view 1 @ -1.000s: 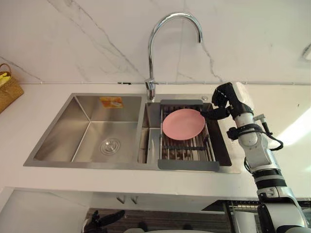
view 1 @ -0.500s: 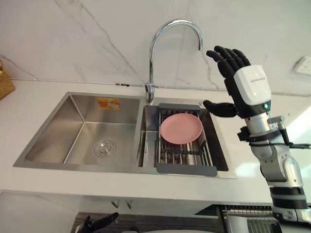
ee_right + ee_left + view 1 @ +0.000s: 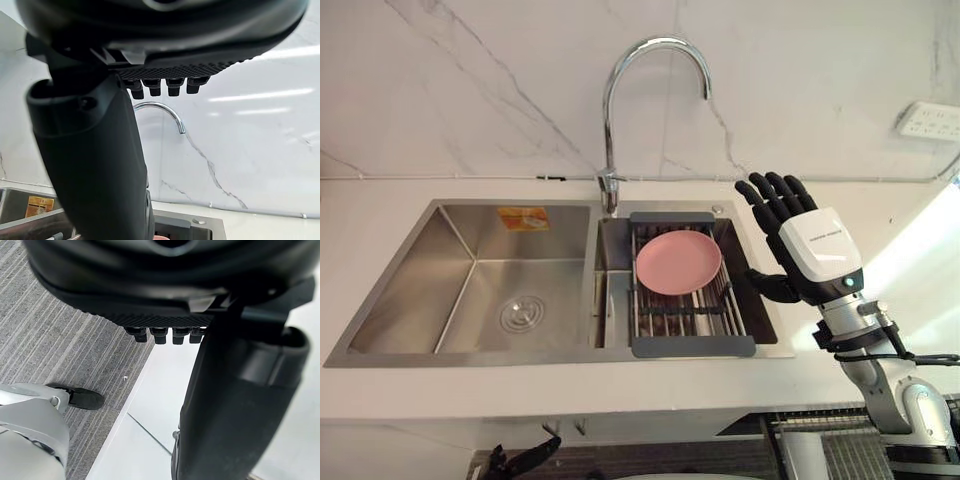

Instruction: Walk over to the sink, pick up the cup, carry it to the dishwasher, place the cup inside the dishwasher, then close the dishwasher door

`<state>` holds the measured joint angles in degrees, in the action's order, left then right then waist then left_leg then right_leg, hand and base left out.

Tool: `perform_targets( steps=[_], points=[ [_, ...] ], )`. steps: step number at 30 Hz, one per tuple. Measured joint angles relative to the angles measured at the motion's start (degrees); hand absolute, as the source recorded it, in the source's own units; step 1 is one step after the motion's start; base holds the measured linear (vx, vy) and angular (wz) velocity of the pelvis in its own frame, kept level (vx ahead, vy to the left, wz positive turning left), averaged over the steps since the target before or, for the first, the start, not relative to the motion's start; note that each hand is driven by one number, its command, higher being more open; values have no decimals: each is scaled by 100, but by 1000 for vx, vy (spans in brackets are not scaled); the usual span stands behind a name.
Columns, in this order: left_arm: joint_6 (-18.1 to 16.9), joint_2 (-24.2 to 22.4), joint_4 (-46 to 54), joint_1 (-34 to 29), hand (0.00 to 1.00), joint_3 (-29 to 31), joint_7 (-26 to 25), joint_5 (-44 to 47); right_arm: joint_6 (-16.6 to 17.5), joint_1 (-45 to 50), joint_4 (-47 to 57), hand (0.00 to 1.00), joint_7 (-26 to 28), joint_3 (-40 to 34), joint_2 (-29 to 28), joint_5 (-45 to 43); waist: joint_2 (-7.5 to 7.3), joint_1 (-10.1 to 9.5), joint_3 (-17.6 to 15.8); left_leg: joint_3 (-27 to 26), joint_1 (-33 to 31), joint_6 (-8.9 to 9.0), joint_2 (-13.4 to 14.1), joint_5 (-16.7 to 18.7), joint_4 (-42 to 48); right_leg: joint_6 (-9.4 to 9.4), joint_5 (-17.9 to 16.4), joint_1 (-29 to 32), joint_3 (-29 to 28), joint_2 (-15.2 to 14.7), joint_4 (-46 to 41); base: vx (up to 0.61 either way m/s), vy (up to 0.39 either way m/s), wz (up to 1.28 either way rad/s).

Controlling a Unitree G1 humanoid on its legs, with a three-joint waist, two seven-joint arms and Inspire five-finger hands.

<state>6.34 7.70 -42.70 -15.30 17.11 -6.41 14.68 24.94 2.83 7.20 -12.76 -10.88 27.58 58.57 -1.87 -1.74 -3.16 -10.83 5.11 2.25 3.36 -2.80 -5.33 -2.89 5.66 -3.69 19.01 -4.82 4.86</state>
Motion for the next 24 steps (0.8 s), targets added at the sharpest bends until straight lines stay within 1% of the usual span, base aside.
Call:
perform_targets(
  steps=[4,11,17,24],
  points=[
    [-75,3,-9,53,100,-80,-101,24,-138,-1,-178,100,-33,28,-42,-1,3,-18,-1,0,-95,-6,-2,5,1,12,8,93,2,-2,-1,17,0,0],
    [-165,-3,-30,162,100,-293,-228,172,-344,-16,-484,100,-105,369,-93,-3,39,-52,-26,25,-246,-9,-8,4,5,13,9,234,33,-8,-2,16,1,2],
    [-209,-22,-39,299,100,-363,-349,236,-363,-267,-648,100,-310,518,-130,-60,113,-51,-135,70,-418,-8,-10,6,8,13,9,383,84,-13,-15,5,4,4],
    [-301,-81,-49,422,100,-423,-408,271,-475,-510,-829,100,-354,674,-188,-223,162,-72,-259,156,-554,-20,-21,-4,42,9,-7,490,170,-36,-56,21,7,6]
  ],
)
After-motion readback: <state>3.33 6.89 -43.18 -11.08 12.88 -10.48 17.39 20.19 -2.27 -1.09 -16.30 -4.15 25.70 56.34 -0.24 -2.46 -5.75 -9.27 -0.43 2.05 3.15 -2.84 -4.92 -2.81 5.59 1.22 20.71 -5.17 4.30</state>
